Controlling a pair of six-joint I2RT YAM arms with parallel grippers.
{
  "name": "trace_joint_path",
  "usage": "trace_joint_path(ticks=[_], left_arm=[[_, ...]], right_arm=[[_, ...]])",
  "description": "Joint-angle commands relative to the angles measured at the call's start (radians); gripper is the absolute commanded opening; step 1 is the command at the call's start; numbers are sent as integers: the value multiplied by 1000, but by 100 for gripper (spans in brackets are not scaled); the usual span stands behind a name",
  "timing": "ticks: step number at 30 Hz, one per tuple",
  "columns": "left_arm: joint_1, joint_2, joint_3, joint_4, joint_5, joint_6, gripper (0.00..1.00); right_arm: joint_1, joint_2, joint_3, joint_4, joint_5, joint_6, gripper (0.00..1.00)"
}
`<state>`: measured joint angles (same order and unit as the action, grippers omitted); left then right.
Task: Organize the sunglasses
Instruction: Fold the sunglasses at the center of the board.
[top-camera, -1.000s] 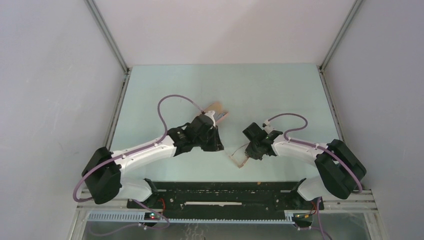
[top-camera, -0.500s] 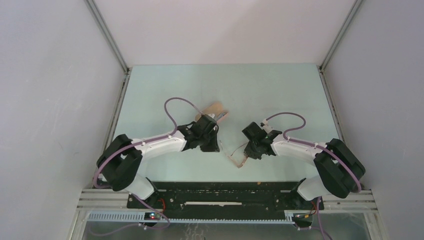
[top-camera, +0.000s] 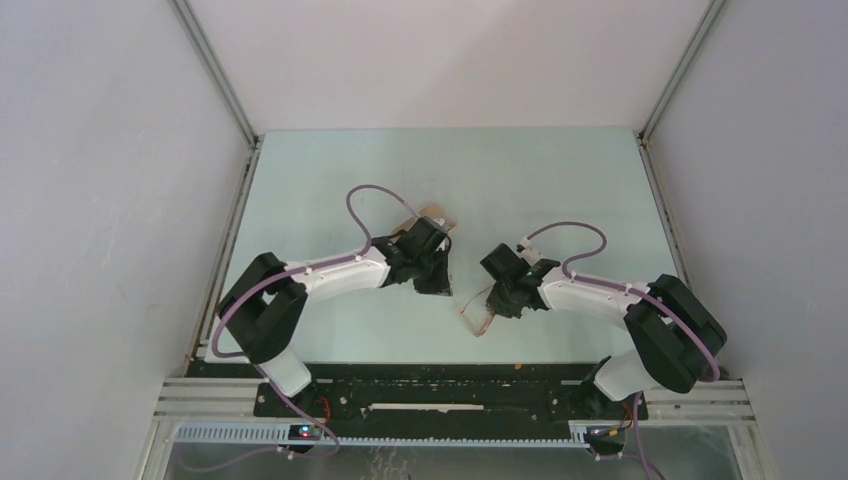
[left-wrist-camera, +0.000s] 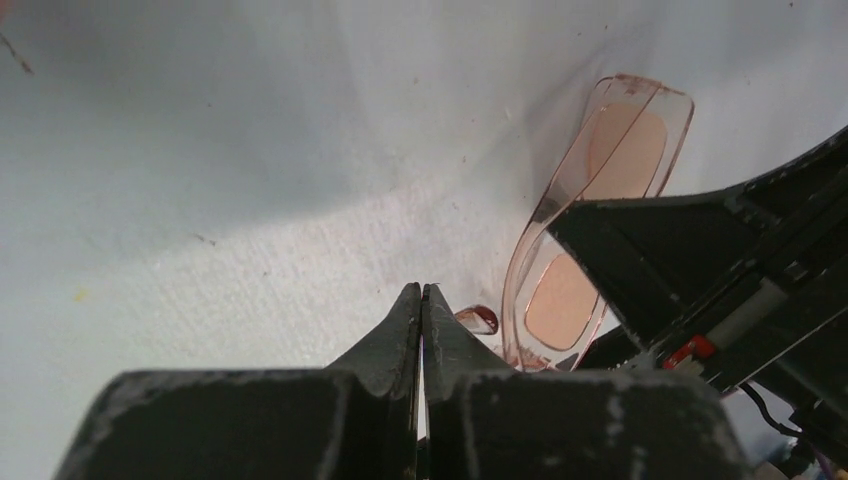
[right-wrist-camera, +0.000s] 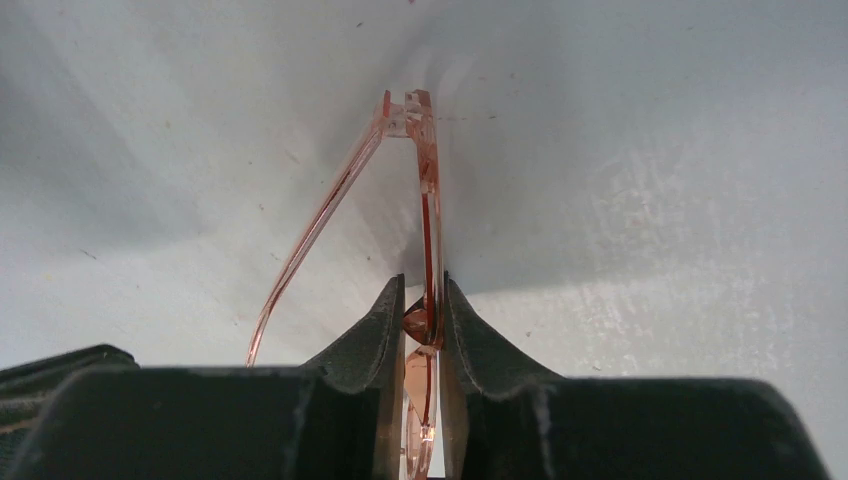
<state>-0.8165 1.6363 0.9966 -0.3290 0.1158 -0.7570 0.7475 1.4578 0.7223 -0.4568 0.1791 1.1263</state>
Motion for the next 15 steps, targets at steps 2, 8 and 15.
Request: trace_joint_path(ticks=[2,8,15], left_arm=[[-1,56,137,-39,33,38,4],[-1,122,189,-20,89,33,4],[-26,204,228,78,205,-2,3]], right_arm=[[54,34,76,-63,68,-47,17],[82,32,88,-56,74,-57,17],[97,36,88,-45,68,-66,18]])
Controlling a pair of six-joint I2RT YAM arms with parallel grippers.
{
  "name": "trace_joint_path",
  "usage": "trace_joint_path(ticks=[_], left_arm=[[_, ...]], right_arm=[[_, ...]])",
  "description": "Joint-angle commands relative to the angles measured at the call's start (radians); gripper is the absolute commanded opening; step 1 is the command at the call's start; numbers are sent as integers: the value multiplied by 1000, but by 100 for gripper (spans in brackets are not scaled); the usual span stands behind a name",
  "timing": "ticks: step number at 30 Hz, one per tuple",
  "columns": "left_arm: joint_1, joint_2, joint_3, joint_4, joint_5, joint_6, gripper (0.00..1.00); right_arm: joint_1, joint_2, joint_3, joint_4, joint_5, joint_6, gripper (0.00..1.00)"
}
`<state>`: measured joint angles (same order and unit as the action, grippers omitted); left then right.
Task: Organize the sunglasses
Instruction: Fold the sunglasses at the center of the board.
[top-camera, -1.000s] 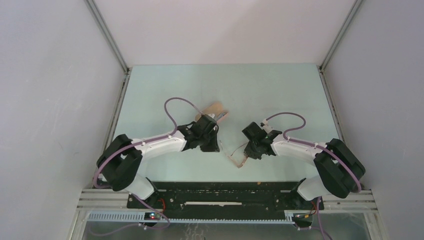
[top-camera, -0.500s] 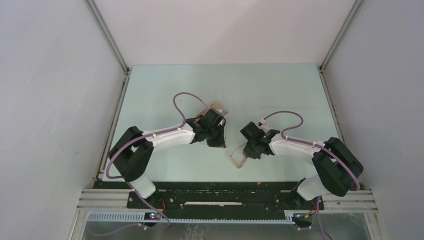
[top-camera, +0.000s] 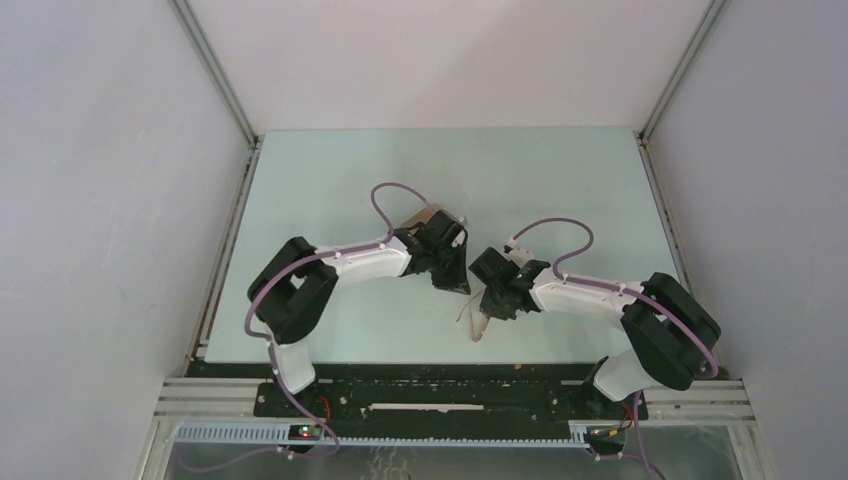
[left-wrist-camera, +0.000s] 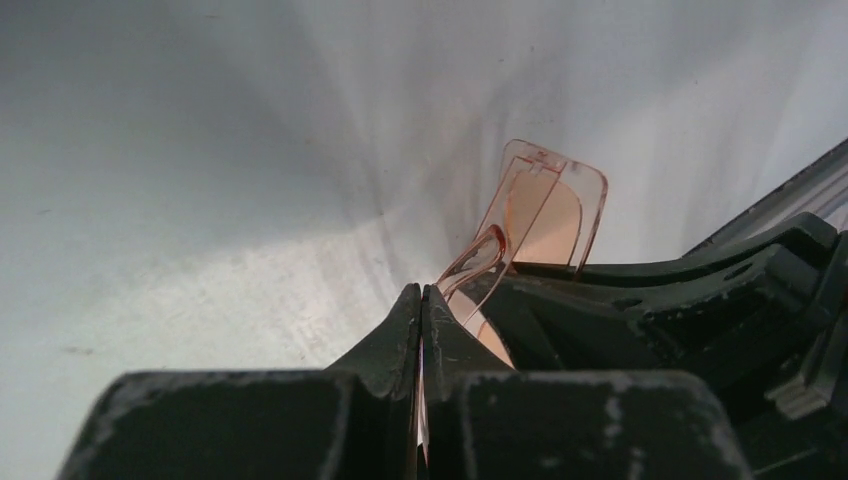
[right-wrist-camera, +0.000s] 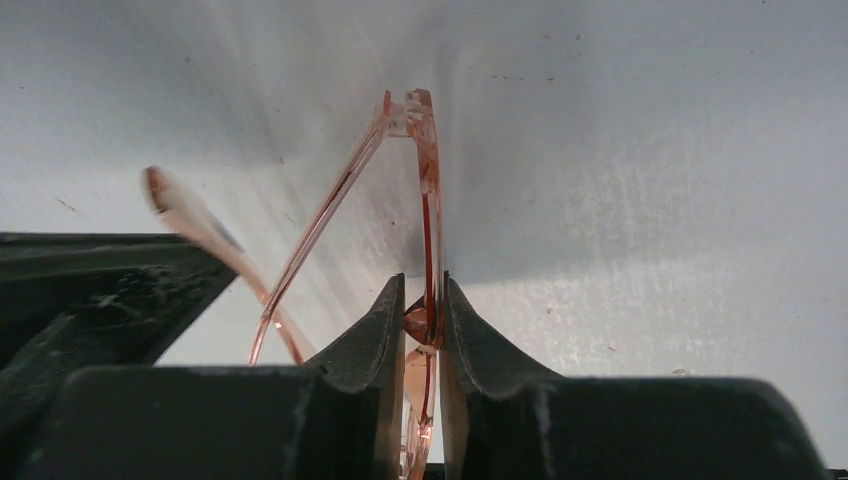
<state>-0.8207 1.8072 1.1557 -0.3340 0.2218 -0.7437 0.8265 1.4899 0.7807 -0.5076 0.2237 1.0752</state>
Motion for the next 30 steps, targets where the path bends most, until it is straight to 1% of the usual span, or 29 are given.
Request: trace_joint_path(ticks=[1,6,10,15,17,26,30], left_arm=[[-27,43,72,101,120,-20,3],[-43,75,60,180,202,-48,4],[-37,52,38,169,183,-33,6],[-26,4,4,136,136,-13,9],[-21,-11,-8,132,129,-10,9],[13,-111,-71,118,107,7,8],[44,-184,-109,105,100,18,8]], right_arm=[[18,4,29,5,23,-16,19],[17,10,29,-3,26,-18,26],[17,9,29,-12,32,-20,34],[12,-10,29,-33,51,-29,48],[11,-20,29,-41,53,-30,50],[12,-89,33,-61,45,-20,68],[25,-65,78,-83,57,-9,73]])
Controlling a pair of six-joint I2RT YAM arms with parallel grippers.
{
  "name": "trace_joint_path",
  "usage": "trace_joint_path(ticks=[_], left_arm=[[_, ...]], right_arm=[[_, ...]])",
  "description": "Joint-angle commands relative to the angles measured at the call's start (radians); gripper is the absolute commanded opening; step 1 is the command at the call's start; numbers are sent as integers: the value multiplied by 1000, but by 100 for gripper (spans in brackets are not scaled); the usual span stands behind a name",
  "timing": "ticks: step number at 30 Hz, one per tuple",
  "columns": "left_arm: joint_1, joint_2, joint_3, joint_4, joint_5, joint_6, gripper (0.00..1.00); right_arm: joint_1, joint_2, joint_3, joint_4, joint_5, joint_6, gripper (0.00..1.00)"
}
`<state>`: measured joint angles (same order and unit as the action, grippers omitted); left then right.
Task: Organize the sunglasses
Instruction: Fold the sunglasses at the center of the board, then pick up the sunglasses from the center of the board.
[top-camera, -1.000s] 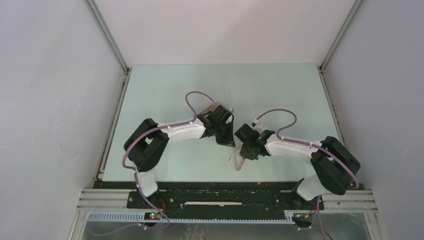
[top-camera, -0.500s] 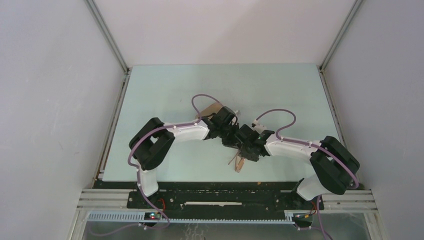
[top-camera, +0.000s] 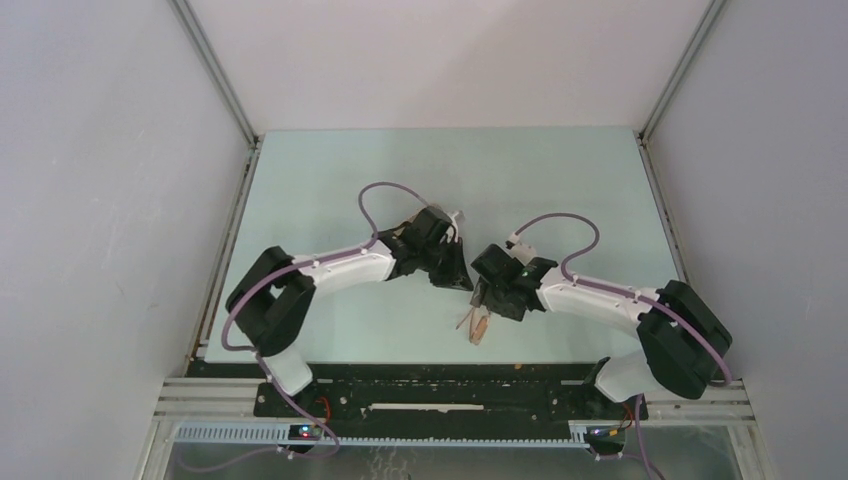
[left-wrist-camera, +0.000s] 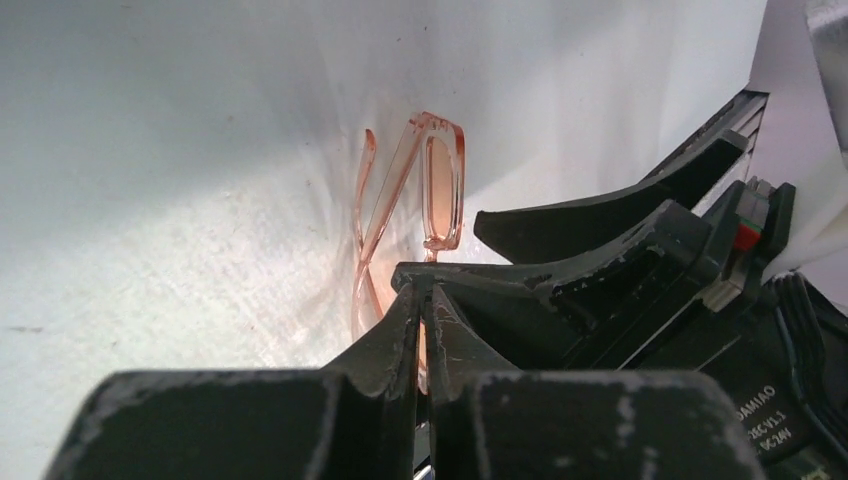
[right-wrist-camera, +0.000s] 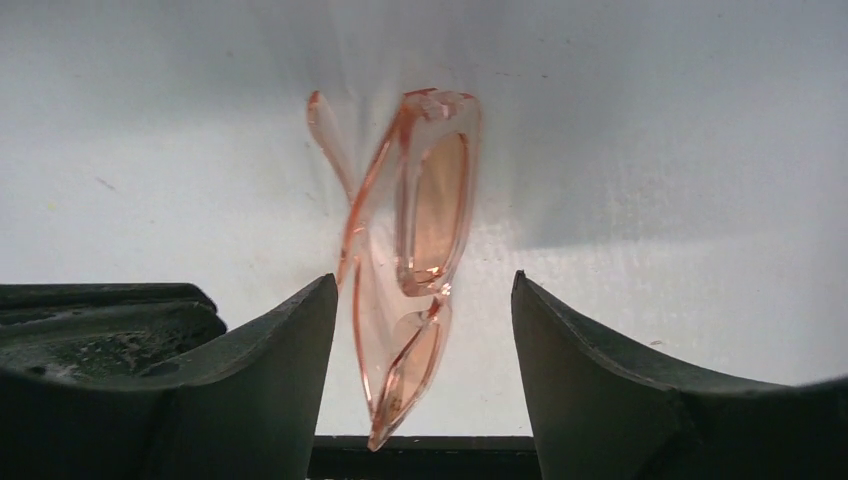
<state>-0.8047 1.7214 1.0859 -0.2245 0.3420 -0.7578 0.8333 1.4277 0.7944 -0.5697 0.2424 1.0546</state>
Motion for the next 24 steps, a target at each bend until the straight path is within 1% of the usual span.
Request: trace_joint_path(ticks=[1,5,9,12,17,24], left_arm=[[39,-117,-52,-9,-27,37,8],[80,-186,-95,-36,-55,53,8],[135,-241,-149,-33,-55,59,8],[164,-264,-182,-21,-46,60,8],[181,-269,-208,-4,-36,56,8],[182,-254,-221,22,-18,45,8]], right_arm=[[23,14,81,-31,47,16,75],[37,115,159,-106,85,47,77],[60,210,238,-196,139,89,77],[83,251,268,-231,160,112,73],[114,281,287,-262,190,137,65],[116,315,287,-231,180,116,56]])
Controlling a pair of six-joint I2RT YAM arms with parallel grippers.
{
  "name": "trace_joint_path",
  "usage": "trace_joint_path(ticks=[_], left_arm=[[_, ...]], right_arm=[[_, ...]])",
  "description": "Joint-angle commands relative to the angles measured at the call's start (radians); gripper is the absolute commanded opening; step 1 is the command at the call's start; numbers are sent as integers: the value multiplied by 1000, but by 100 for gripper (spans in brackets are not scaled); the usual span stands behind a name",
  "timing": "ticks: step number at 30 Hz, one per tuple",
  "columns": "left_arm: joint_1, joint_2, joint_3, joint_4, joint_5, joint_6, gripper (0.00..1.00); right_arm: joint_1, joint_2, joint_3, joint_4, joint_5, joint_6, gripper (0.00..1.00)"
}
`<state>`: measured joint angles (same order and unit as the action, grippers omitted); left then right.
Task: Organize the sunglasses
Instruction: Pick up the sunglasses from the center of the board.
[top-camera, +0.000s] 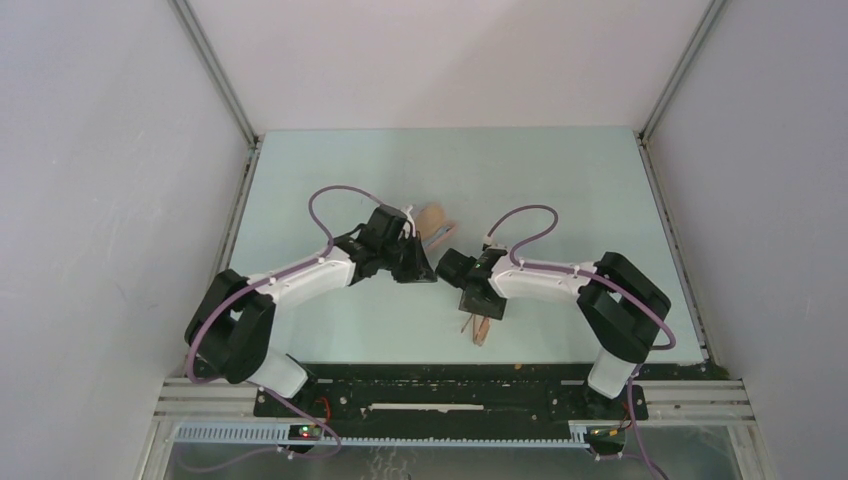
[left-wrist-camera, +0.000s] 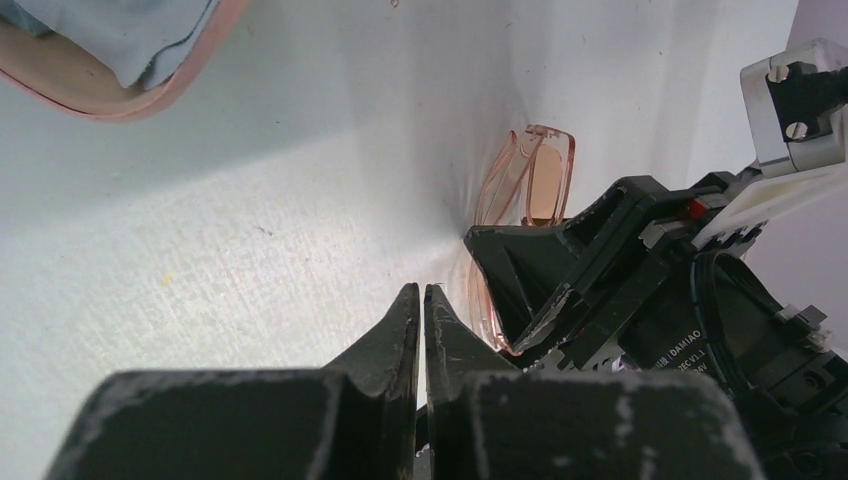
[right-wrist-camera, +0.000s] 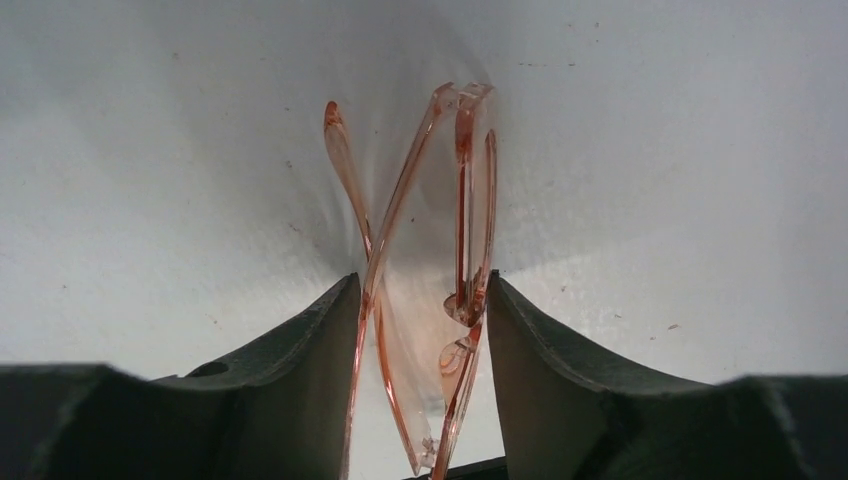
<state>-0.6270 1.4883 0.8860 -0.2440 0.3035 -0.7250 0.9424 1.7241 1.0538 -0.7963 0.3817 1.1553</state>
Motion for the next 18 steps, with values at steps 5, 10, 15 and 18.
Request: trace_joint_path(ticks=[5,10,15,18], left_arm=[[5,-28,-31,41,18,10,8],[4,-24,-38,46,19,7,8],[4,-14,-35,52,29,6,8],[5,-16,-33,51,28,8,8]], right_arm=[[7,22,10,34,33,-6,43],[6,9,-12,57,28,-13,28],[5,-17,-27,72,33,-41,15],[4,-39,-36,93,31,-99,15]])
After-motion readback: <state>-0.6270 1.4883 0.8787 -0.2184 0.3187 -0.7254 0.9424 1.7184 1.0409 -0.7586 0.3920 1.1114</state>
